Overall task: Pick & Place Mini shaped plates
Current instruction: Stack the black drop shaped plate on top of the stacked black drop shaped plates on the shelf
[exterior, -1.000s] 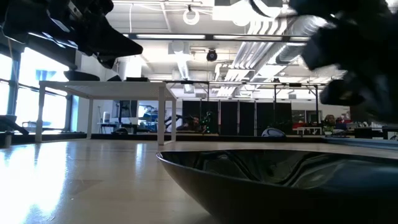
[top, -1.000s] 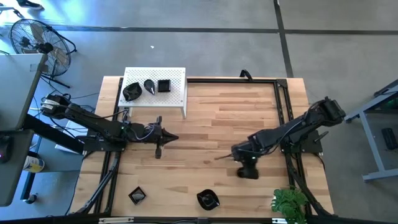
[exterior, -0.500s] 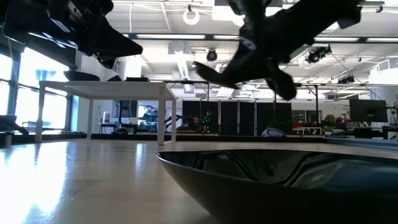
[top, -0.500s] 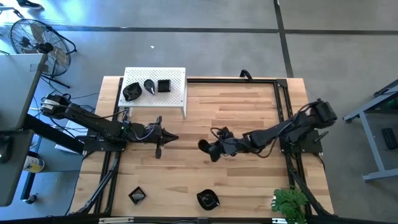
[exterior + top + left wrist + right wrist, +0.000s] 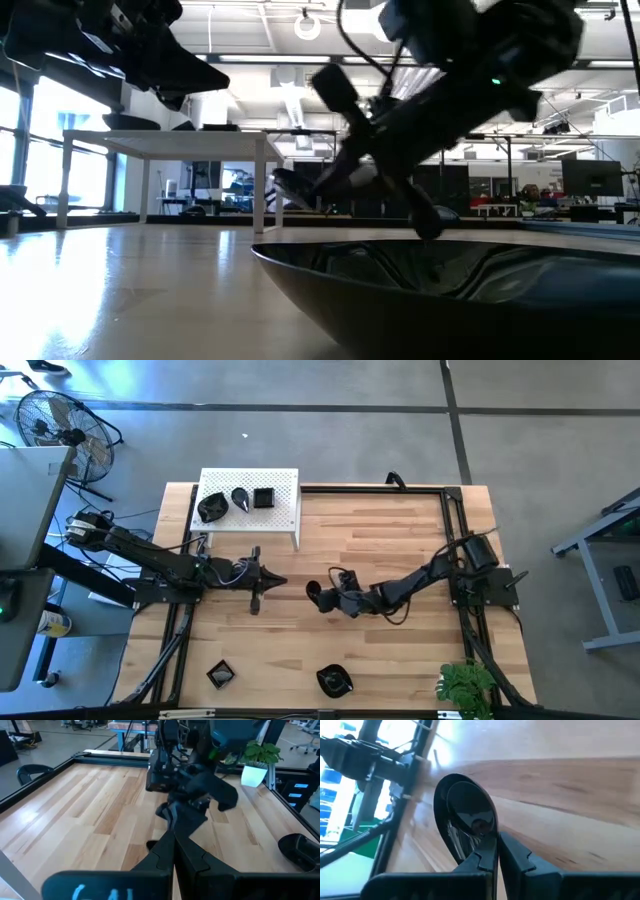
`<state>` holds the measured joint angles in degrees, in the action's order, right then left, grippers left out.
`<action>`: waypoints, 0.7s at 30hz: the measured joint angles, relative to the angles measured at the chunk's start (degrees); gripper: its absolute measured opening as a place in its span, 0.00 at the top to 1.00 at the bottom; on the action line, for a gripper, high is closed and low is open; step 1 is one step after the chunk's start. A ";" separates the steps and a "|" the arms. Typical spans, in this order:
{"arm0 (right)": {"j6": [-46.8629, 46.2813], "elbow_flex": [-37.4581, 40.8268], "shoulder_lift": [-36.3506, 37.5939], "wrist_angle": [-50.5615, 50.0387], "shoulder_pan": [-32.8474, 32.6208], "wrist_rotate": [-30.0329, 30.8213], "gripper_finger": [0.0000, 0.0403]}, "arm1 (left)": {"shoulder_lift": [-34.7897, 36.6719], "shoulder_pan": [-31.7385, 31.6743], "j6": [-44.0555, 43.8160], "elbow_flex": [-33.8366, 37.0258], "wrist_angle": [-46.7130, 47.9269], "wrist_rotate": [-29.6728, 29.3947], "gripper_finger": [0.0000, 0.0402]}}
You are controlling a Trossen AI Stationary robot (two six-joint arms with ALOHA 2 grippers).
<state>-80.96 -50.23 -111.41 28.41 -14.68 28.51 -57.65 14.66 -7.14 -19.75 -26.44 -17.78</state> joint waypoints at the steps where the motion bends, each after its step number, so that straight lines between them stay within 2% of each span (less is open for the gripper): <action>1: 0.21 -1.18 -0.56 -0.48 0.30 -0.34 0.98 | 0.00 0.00 0.00 0.00 0.00 -0.13 1.00; 5: 2.69 -6.95 -1.96 -8.15 1.37 -1.37 0.98 | 0.00 0.00 0.00 0.00 0.03 -0.83 1.00; 10: 3.92 -11.89 -2.08 -18.64 2.00 0.83 0.98 | 0.00 0.00 -0.09 0.00 0.57 -0.83 1.00; 17: 0.01 -14.60 -4.48 -20.54 1.94 0.81 0.98 | 0.00 0.00 -0.02 0.00 1.01 -1.13 1.00; 21: -1.15 -16.78 -7.42 -20.53 1.88 -1.46 0.98 | 0.00 0.00 0.48 0.00 1.14 -1.46 1.00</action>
<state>-82.11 -67.00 -118.83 7.88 -12.80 27.05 -57.65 14.66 -6.66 -19.75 -25.30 -19.24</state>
